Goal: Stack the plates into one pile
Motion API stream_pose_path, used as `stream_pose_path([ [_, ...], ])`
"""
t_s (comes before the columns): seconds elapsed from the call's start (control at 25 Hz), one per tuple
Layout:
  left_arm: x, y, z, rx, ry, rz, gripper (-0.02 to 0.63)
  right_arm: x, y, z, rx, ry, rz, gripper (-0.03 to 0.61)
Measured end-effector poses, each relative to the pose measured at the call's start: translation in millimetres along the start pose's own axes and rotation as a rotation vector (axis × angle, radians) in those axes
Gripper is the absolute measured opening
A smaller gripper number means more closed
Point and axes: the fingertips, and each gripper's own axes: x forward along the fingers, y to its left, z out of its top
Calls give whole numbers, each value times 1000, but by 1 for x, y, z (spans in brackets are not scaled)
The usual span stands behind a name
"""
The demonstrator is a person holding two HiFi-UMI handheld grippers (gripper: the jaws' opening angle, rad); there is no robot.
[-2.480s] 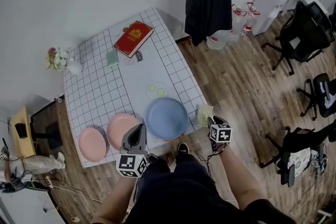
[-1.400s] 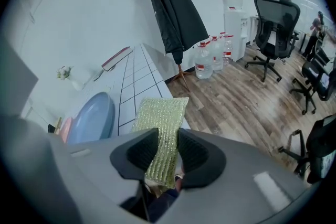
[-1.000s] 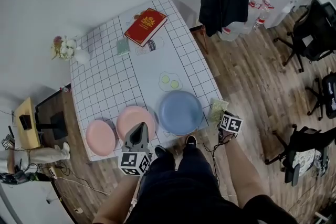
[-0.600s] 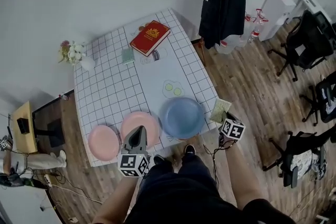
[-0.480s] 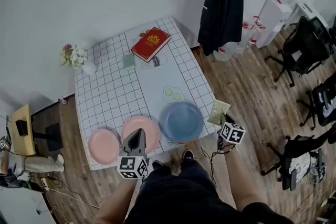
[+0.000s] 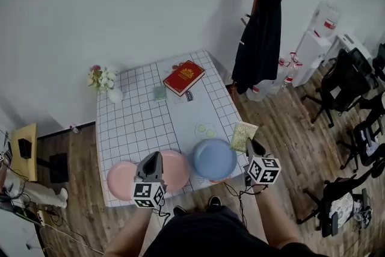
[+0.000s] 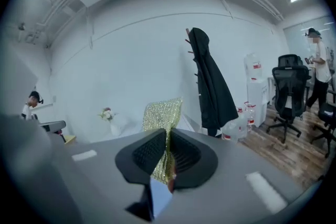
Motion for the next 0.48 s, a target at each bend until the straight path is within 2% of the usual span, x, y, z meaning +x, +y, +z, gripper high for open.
stream_pose_path([
  [0.2, -18, 12, 18, 22, -47, 10, -5, -16, 63, 24, -67, -61, 99, 43],
  [0.48, -47, 31, 24, 30, -80, 53, -5, -24, 115, 42, -149, -103, 201, 43],
])
